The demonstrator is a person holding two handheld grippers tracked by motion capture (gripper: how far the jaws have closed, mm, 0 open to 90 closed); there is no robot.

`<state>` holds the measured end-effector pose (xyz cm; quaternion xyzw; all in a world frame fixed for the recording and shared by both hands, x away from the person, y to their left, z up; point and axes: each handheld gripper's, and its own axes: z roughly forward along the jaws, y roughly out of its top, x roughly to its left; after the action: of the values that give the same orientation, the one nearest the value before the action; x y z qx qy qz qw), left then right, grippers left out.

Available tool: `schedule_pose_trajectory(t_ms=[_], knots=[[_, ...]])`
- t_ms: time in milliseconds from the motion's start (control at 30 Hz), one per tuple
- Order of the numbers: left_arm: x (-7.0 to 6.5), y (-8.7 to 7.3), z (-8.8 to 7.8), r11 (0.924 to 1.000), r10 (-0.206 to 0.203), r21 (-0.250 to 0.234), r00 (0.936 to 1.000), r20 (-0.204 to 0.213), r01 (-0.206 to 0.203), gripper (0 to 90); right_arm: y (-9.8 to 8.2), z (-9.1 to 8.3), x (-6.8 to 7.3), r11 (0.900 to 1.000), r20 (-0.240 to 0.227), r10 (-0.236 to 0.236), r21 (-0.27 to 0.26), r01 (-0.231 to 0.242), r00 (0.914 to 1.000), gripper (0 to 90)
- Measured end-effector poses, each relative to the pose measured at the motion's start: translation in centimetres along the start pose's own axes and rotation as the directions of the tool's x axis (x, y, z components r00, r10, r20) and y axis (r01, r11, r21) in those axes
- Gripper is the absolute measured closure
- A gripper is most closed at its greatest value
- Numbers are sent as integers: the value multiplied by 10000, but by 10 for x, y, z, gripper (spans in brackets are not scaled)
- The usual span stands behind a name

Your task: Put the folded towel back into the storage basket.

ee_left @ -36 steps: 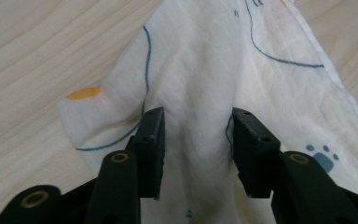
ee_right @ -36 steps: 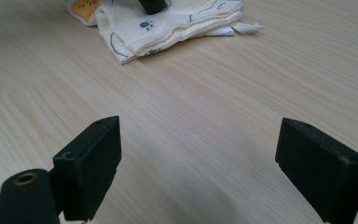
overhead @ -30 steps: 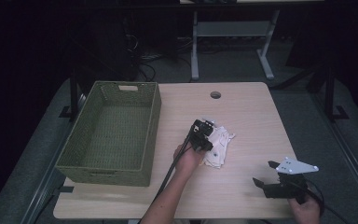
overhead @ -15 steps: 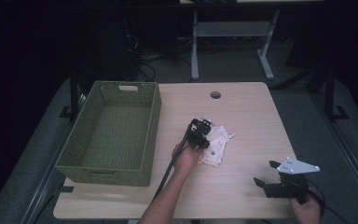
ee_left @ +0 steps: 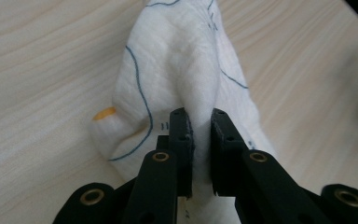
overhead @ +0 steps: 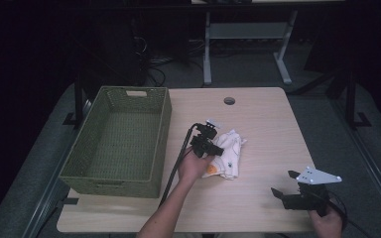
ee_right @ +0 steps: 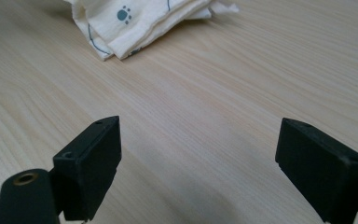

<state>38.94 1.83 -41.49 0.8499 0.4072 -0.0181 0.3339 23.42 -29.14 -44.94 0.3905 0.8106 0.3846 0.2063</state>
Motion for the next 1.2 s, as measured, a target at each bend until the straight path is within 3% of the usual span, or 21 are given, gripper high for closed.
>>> schedule_pose_trajectory(t_ms=[100,133,200,233,267,300,333,467,933,1167,1200], knots=[[2,-1,-11,9999,-42,-119,9990,440,47,820,0,0,0,10000,0,53,18,-53,10000,136],[4,-3,-16,9992,-229,-297,9967,776,252,820,0,0,0,10000,12,38,36,-38,10000,136],[5,-4,-20,9990,-227,-363,9965,809,257,820,0,0,0,10000,18,28,36,-28,10000,136],[7,-5,-27,9977,-357,-533,9934,1091,417,820,0,1,0,10000,26,39,34,-39,10000,136],[7,-5,-27,9977,-357,-533,9934,1091,417,820,0,1,-1,10000,22,32,36,-32,10000,136],[10,-6,-33,9953,-485,-755,9884,1441,599,820,0,2,-1,10000,20,44,46,-44,10000,136],[10,-6,-33,9953,-485,-755,9884,1441,599,820,0,2,-1,10000,20,44,46,-44,10000,136],[12,-7,-50,9915,-604,-1017,9786,1968,817,820,1,5,0,9999,16,44,150,-44,10000,136],[22,-12,-84,9912,-410,-1165,9838,1747,620,814,1,5,1,9998,85,58,186,-60,9999,136],[25,-16,-101,9883,-412,-1356,9790,1998,693,813,0,5,0,9998,129,62,203,-65,9999,136],[25,-16,-104,9863,-469,-1447,9753,2158,794,813,0,5,0,9998,129,62,203,-65,9999,136]])
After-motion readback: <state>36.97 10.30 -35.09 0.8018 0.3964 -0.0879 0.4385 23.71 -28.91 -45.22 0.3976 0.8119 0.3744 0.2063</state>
